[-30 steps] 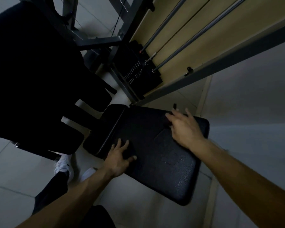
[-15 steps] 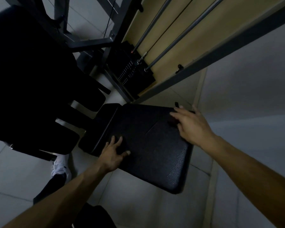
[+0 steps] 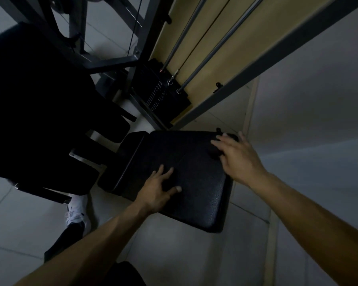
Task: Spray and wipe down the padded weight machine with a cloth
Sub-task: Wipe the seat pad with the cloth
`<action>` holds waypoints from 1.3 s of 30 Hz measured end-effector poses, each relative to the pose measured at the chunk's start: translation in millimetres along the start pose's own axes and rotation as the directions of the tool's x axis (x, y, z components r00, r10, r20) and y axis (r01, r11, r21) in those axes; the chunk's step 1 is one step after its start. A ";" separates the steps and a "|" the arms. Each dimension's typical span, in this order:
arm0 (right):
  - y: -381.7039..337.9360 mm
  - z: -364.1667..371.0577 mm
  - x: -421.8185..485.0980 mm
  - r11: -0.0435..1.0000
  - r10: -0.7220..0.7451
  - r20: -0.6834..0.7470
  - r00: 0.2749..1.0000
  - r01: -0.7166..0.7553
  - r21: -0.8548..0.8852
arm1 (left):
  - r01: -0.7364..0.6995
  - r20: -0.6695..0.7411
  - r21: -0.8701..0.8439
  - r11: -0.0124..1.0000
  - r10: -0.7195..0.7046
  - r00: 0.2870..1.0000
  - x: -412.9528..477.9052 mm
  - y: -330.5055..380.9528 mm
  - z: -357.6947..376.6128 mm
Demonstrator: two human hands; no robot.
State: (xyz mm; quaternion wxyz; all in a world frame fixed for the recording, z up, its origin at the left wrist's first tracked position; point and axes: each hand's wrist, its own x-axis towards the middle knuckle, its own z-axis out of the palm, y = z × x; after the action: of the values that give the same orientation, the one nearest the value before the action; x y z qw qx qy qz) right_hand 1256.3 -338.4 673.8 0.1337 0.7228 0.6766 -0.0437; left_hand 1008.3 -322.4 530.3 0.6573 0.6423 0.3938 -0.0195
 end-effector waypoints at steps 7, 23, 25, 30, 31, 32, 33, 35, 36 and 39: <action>-66.9 24.3 -132.9 0.908 -0.414 -0.025 0.910 0.415 0.065 | 0.089 -0.017 0.028 0.996 -0.089 0.996 2.8 15.2 1.3; -30.9 34.3 -22.3 0.218 0.770 -0.030 0.637 -0.219 0.951 | -0.166 0.072 0.238 0.957 0.154 0.986 -40.9 103.8 34.5; -47.8 44.0 -56.8 0.303 0.729 -0.088 0.679 -0.204 0.931 | -0.177 0.052 0.210 0.962 0.169 0.984 -42.6 96.6 34.3; -98.5 72.7 -148.1 0.455 0.600 -0.234 0.765 -0.086 0.886 | -0.158 -0.042 0.113 0.981 0.164 0.986 -40.3 94.3 38.1; -107.3 77.2 -162.0 0.458 0.589 -0.241 0.772 -0.073 0.886 | -0.144 -0.059 0.094 0.985 0.150 0.987 -43.0 98.2 40.9; -113.3 81.3 -173.1 0.450 0.576 -0.235 0.783 -0.064 0.891 | -0.127 -0.081 0.055 0.990 0.131 0.988 -44.9 103.4 43.7; -117.6 83.3 -182.9 0.446 0.554 -0.223 0.802 -0.059 0.893 | -0.104 -0.105 0.006 0.995 0.104 0.989 -47.9 108.9 45.9; -121.8 82.1 -197.5 0.446 0.492 -0.187 0.850 -0.062 0.893 | -0.023 -0.135 -0.125 0.992 0.005 0.991 -54.2 119.0 47.5; -121.5 76.7 -203.5 0.440 0.473 -0.172 0.864 -0.062 0.896 | 0.026 -0.130 -0.158 0.987 -0.047 0.990 -57.5 124.3 46.9; -114.0 39.4 -205.7 0.315 0.568 -0.125 0.814 -0.074 0.946 | 0.117 -0.114 -0.231 0.966 -0.146 0.983 -70.9 137.2 32.7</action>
State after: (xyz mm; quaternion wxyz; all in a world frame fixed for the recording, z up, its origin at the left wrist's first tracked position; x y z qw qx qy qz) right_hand 1131.5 -541.5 670.9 -0.4350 0.7856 0.3844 -0.2142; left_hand 1048.4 -360.6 678.1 0.6956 0.5367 0.4771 0.0230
